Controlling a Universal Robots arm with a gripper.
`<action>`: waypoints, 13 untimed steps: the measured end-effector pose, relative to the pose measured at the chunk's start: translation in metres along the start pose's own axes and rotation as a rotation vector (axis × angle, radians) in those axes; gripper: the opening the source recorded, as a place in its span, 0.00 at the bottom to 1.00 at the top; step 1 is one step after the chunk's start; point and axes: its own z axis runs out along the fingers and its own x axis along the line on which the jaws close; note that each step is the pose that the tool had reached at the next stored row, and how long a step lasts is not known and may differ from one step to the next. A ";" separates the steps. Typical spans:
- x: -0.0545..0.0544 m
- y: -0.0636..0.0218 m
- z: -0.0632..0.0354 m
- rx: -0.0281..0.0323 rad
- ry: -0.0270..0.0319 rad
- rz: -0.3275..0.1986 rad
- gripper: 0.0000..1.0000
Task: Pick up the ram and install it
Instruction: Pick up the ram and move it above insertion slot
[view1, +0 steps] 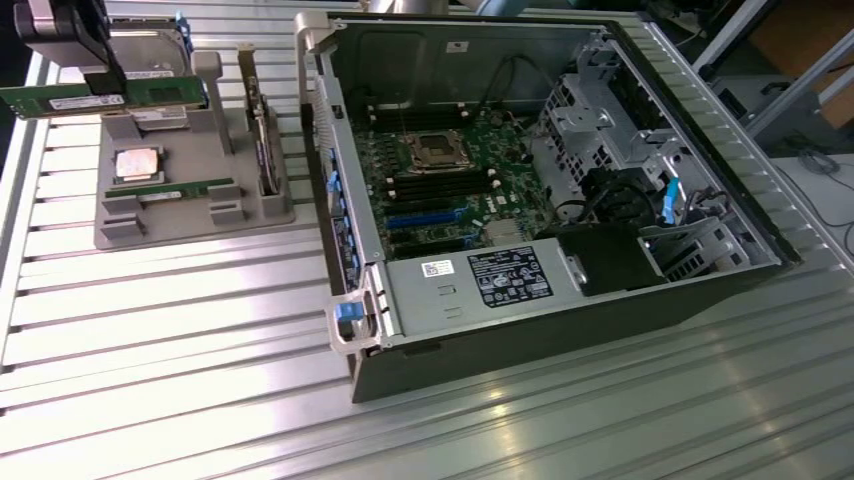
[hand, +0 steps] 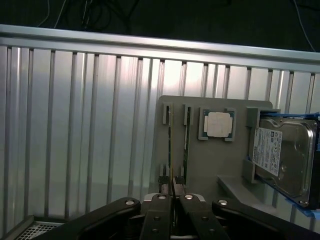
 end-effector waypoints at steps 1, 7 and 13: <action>0.000 -0.0001 0.0000 0.0000 0.0001 0.000 0.13; 0.001 -0.0059 0.0000 -0.0003 0.0033 0.000 0.13; 0.001 -0.0153 0.0000 -0.0010 0.0119 0.000 0.13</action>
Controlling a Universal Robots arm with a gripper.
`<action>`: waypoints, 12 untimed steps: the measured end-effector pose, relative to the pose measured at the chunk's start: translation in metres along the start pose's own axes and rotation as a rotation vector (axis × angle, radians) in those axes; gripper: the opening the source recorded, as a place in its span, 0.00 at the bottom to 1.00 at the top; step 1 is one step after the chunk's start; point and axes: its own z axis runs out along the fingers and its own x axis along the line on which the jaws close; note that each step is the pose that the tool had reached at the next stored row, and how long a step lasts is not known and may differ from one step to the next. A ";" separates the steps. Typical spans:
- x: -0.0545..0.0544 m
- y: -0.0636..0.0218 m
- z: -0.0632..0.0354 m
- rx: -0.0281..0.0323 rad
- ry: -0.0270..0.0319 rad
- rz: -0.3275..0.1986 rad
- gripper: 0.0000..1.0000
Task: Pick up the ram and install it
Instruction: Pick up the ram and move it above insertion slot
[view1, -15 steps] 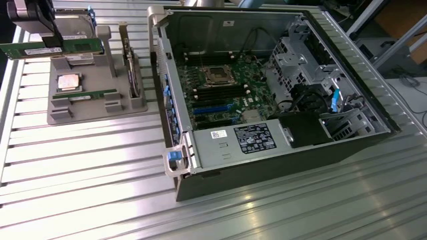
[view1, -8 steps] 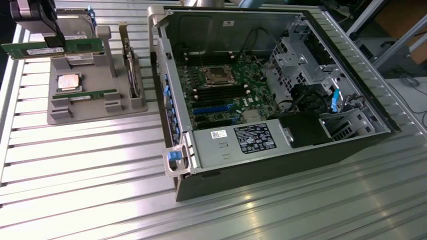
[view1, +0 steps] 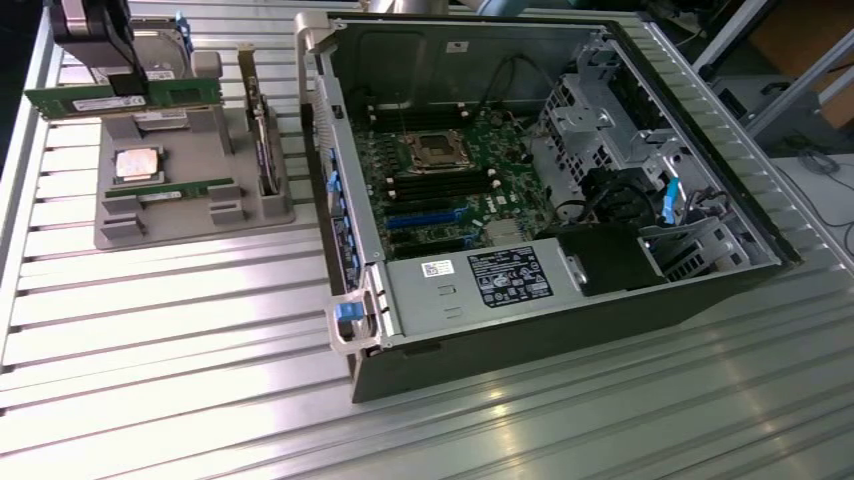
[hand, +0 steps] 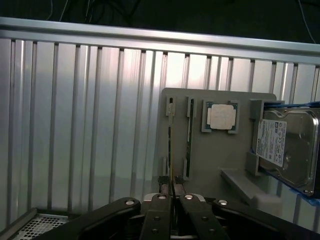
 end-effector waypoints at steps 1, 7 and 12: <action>0.000 -0.0018 -0.0001 -0.0002 0.0018 0.000 0.13; 0.001 -0.0076 0.0000 -0.0007 0.0080 0.000 0.13; 0.001 -0.0124 0.0000 -0.0011 0.0124 0.000 0.13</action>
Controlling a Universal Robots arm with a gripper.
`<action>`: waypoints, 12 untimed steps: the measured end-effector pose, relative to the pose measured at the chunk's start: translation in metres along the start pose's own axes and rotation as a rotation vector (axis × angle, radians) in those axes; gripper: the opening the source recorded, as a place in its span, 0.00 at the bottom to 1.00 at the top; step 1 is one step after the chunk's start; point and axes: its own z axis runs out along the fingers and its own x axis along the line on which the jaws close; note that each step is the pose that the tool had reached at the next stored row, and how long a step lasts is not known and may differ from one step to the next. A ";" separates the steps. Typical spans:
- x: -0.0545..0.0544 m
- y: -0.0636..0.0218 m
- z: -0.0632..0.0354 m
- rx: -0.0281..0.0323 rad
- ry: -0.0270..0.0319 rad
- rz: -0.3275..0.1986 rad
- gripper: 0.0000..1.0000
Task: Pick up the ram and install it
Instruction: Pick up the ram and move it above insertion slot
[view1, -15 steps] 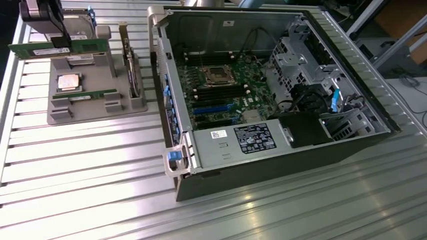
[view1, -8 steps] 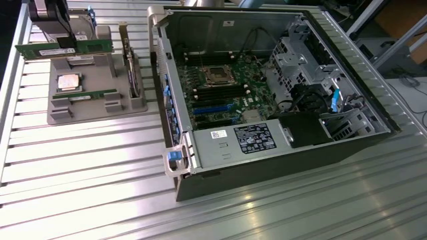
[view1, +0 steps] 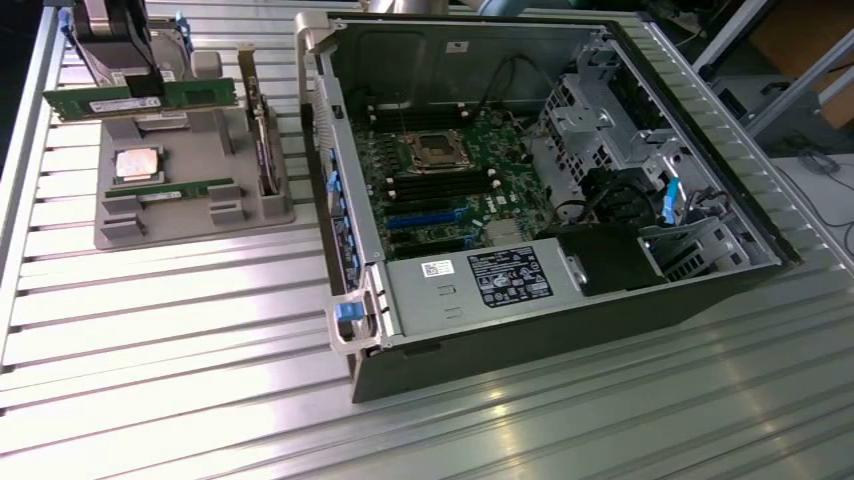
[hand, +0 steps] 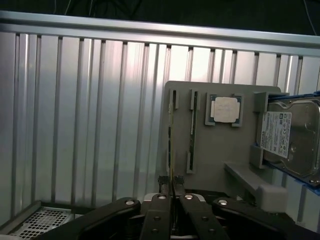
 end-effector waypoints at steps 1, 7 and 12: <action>0.000 -0.0008 0.0000 -0.0001 0.0007 0.000 0.13; 0.001 -0.0078 0.0000 -0.0007 0.0075 0.000 0.13; 0.001 -0.0129 0.0000 -0.0011 0.0124 0.000 0.13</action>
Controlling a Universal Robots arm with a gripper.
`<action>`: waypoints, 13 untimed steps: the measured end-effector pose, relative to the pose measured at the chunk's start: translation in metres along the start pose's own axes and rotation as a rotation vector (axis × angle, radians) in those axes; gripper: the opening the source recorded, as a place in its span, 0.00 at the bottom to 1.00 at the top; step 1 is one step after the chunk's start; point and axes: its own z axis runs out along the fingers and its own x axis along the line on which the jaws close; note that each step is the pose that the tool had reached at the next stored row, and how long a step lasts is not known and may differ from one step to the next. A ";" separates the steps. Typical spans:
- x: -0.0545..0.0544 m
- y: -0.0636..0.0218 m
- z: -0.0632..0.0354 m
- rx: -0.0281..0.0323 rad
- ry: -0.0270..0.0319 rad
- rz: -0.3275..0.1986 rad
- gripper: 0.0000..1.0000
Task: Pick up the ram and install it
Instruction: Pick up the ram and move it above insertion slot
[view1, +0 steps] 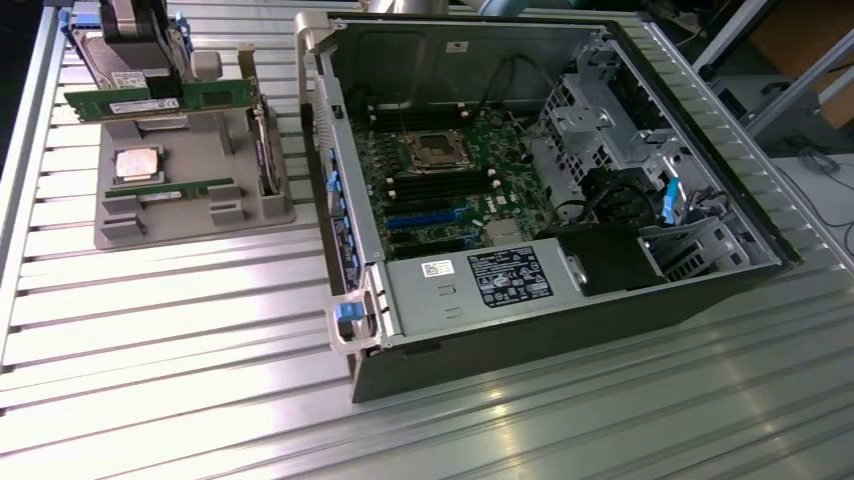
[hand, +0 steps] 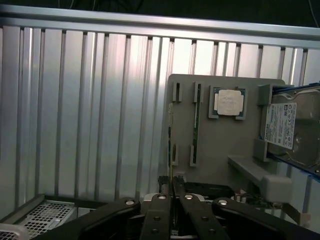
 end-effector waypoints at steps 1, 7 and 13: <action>0.000 -0.0023 0.0000 -0.0002 0.0020 0.000 0.13; 0.001 -0.0129 -0.0001 -0.0012 0.0130 0.000 0.13; 0.002 -0.0196 -0.0001 -0.0016 0.0183 0.000 0.13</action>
